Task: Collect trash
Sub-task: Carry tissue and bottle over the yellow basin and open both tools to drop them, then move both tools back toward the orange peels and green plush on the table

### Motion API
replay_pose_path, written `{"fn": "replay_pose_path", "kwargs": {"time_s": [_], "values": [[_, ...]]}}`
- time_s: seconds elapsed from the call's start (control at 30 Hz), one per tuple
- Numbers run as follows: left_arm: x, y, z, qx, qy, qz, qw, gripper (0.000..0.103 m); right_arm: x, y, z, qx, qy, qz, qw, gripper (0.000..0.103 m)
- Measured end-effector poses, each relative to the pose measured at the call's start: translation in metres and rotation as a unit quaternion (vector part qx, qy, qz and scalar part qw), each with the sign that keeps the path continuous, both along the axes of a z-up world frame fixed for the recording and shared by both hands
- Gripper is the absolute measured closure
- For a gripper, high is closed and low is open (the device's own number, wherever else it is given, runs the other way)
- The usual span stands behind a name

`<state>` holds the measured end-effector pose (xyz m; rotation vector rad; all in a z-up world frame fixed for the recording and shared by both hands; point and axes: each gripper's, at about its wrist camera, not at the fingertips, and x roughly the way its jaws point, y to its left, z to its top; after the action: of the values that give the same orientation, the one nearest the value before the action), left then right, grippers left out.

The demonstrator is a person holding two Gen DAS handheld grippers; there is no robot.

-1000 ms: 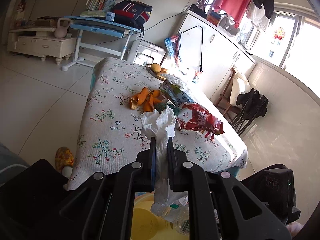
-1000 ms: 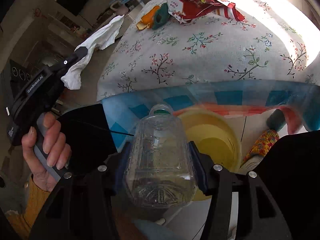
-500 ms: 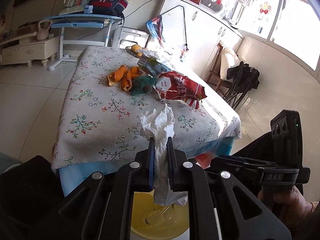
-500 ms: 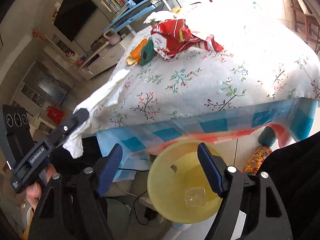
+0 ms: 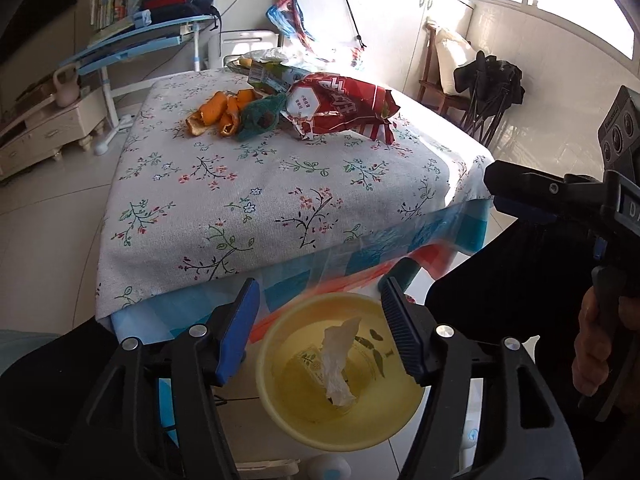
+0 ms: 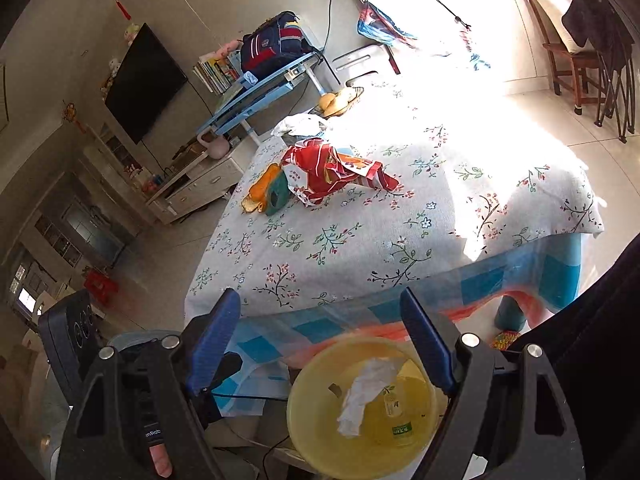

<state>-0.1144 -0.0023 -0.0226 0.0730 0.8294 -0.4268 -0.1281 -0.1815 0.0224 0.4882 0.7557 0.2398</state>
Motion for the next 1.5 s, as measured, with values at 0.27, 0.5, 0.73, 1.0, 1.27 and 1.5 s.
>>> {"fn": "replay_pose_path", "kwargs": {"time_s": [0.27,0.5,0.73,1.0,1.27,1.5], "values": [[-0.005,0.021,0.014,0.001,-0.051,0.056,0.9972,0.034,-0.011,0.015,0.005,-0.023,-0.011,0.015,1.0,0.024],[-0.009,0.033,0.023,-0.001,-0.075,0.084,0.9936,0.03,-0.018,0.026,0.009,-0.043,-0.021,0.026,0.999,0.024],[-0.016,0.037,0.028,0.002,-0.095,0.098,0.9907,0.027,-0.023,0.036,0.013,-0.069,-0.031,0.038,0.996,0.024],[-0.02,0.046,0.032,-0.002,-0.102,0.117,0.9879,0.025,-0.028,0.046,0.015,-0.092,-0.041,0.052,0.994,0.024],[-0.017,0.043,0.03,0.006,-0.102,0.119,0.9876,0.024,-0.026,0.051,0.01,-0.098,-0.035,0.062,0.993,0.024],[-0.016,0.052,0.033,-0.007,-0.103,0.141,0.9847,0.024,-0.008,0.058,0.024,-0.08,-0.039,0.084,0.992,0.024]]}}
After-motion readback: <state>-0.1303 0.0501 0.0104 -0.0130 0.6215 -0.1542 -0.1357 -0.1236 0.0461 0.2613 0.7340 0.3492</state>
